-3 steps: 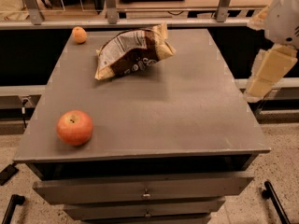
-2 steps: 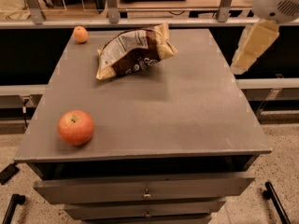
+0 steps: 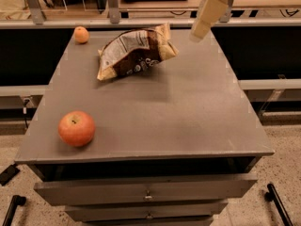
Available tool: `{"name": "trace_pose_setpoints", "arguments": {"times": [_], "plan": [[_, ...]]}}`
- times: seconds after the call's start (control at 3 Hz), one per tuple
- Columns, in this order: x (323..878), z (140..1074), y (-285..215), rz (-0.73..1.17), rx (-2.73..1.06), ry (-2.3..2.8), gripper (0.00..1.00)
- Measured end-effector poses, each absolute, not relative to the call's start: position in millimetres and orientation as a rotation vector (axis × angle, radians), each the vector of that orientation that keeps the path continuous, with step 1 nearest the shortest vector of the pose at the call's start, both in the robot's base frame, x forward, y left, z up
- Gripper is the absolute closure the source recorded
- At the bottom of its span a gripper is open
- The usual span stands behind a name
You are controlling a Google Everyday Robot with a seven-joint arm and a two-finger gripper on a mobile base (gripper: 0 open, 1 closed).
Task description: Move brown chip bag near apple
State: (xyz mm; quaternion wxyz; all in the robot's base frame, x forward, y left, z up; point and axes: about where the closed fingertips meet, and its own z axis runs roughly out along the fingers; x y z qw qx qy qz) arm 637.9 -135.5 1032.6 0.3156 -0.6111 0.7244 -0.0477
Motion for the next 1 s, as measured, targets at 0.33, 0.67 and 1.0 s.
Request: {"name": "trace_pose_setpoints", "arguments": {"times": [0.33, 0.67, 1.0], "plan": [[668, 1011, -96, -0.077, -1.616, 1.923, 0.00], [684, 984, -62, -0.019, -1.643, 1.947, 0.00], [694, 961, -37, 0.021, -1.669, 1.964, 0.00]]}}
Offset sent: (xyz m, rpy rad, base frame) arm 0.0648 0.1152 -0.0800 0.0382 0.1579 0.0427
